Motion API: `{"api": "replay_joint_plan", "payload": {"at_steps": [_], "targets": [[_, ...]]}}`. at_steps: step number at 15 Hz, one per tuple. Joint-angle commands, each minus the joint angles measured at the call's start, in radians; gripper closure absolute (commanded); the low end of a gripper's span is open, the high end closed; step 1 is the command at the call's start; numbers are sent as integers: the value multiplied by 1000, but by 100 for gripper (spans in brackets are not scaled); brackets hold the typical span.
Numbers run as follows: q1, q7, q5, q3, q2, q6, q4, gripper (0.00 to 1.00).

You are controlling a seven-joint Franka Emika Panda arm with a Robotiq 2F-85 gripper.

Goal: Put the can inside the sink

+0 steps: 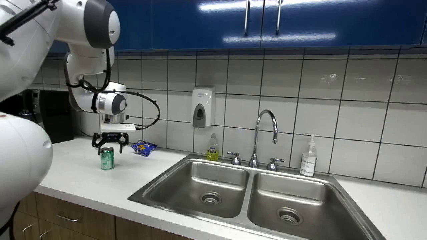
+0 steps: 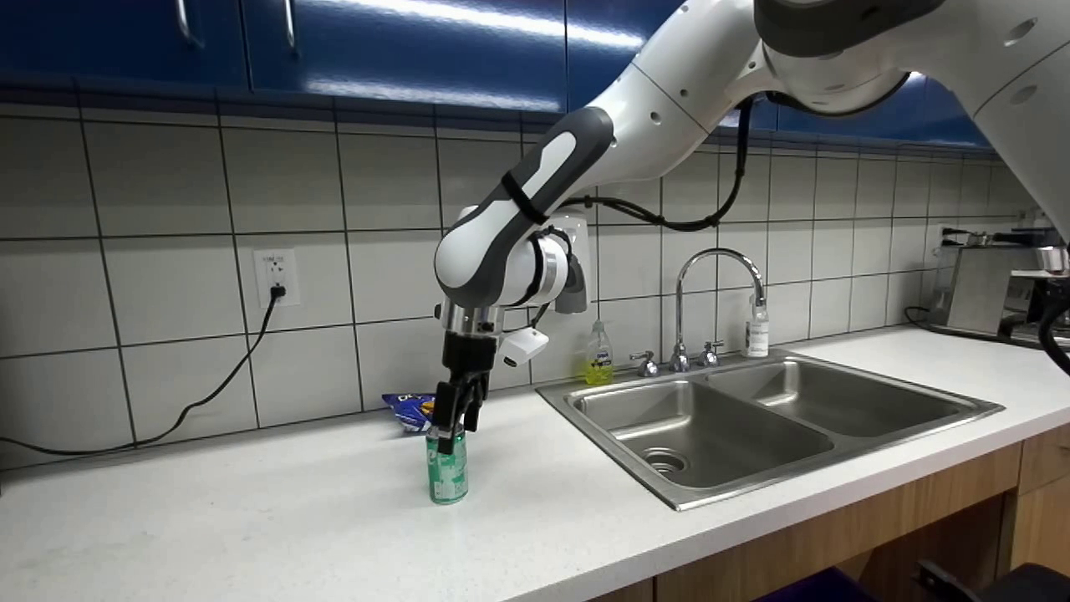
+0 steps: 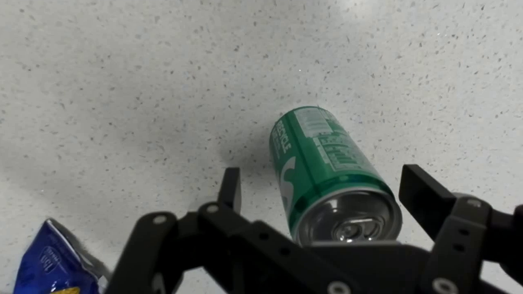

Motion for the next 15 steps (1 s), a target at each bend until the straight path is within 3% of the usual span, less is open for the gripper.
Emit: {"api": "replay_joint_plan", "payload": {"at_steps": [1, 9, 10, 11, 15], "targets": [[0, 26, -24, 14, 3, -28, 21, 0], [1, 20, -15, 25, 4, -23, 18, 0], [0, 19, -14, 26, 4, -23, 19, 25], [-1, 18, -14, 26, 5, -22, 19, 26], [-3, 21, -10, 27, 7, -20, 20, 58]]}}
